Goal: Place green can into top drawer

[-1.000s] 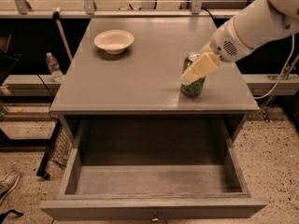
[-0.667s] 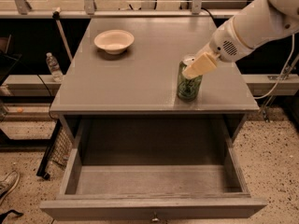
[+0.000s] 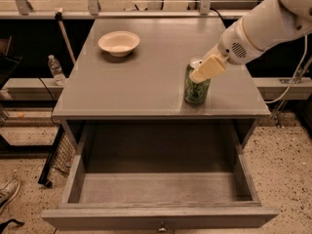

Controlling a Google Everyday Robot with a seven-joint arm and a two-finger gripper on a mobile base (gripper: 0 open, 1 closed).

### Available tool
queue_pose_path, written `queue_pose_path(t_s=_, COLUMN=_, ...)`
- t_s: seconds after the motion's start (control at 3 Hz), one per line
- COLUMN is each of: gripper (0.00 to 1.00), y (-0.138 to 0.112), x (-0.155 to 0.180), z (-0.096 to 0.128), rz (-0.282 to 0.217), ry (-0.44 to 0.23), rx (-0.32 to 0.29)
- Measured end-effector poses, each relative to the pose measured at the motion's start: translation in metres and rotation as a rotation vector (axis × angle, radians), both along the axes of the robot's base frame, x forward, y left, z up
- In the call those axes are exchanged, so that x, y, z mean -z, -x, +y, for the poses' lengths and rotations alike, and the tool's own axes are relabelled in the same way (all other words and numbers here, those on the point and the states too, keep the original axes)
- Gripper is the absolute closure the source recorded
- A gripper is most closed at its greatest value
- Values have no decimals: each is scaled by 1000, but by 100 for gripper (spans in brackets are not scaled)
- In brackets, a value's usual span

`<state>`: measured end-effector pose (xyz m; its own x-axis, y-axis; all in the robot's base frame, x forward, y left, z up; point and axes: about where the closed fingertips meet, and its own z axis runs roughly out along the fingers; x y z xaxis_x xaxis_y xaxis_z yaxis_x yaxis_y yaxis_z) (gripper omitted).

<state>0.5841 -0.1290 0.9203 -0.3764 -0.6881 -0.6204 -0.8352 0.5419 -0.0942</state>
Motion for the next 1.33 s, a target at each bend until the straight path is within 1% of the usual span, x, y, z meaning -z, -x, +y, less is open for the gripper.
queue_pose_path(t_s=0.33, gripper=100, y=0, x=0, z=0, rz=0, ry=0, rx=-1)
queue_pose_path(t_s=0.67, gripper=100, y=15, x=-1, z=7, rz=-3, ry=6, rx=-28)
queue_pose_path(t_s=1.0, gripper=100, y=60, x=-11, z=32, rz=-14, ry=15, rx=-132)
queue_pose_path(t_s=1.33, gripper=100, y=92, x=-17, z=50, rz=-20, ry=21, rx=-206)
